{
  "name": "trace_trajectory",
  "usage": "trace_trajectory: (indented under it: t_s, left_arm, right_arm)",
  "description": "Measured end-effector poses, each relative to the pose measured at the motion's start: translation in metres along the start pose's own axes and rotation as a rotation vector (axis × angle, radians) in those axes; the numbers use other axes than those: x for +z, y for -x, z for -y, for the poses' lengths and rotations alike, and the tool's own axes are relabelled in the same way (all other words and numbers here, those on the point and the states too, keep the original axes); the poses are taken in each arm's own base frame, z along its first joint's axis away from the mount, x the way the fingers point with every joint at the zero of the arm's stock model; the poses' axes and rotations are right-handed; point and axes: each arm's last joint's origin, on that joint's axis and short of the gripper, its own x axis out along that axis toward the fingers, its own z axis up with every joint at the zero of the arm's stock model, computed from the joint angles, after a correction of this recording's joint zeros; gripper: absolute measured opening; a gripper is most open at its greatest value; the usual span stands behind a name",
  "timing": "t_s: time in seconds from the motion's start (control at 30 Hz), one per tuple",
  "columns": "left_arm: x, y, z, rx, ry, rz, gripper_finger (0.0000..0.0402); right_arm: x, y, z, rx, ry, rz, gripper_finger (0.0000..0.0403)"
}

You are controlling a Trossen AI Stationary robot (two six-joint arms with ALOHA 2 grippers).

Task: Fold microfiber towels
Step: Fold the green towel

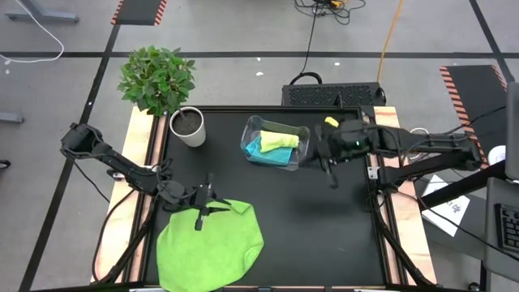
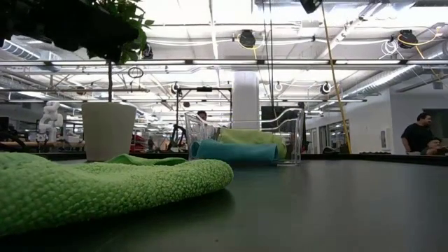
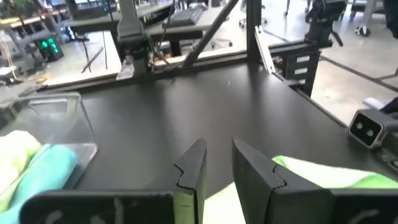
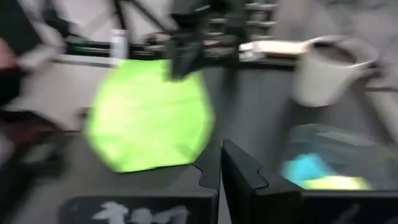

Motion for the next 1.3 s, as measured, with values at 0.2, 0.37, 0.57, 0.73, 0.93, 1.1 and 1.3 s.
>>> trace_trajectory:
  t_s: [0.2, 0.37, 0.57, 0.73, 0.93, 1.1, 1.3]
  left_arm:
    - [0.004, 0.001, 0.003, -0.062, -0.01, 0.039, 0.0076]
    - [0.005, 0.003, 0.011, -0.092, -0.046, 0.052, 0.0076]
    - [0.017, 0.016, 0.02, -0.066, -0.038, 0.11, 0.0076]
    - [0.026, 0.039, 0.033, 0.043, -0.083, 0.133, 0.0076]
    - [0.024, 0.05, 0.037, 0.224, -0.115, 0.085, 0.0076]
    - [0.019, 0.051, 0.035, 0.32, -0.149, 0.033, 0.0076]
    - [0.018, 0.059, 0.03, 0.408, -0.144, 0.002, 0.0076]
  right_arm:
    - [-0.045, -0.014, -0.034, 0.266, -0.083, 0.062, 0.0001]
    - [-0.084, -0.015, -0.055, 0.356, -0.081, 0.209, 0.0]
    - [-0.119, 0.0, -0.07, 0.312, -0.068, 0.306, 0.0]
    - [-0.136, 0.013, -0.077, 0.278, -0.024, 0.355, 0.0]
    - [-0.152, 0.021, -0.081, 0.215, 0.072, 0.346, 0.0]
    - [-0.168, 0.02, -0.079, 0.181, 0.115, 0.318, 0.0]
    - [-0.194, 0.015, -0.073, 0.109, 0.108, 0.289, 0.0]
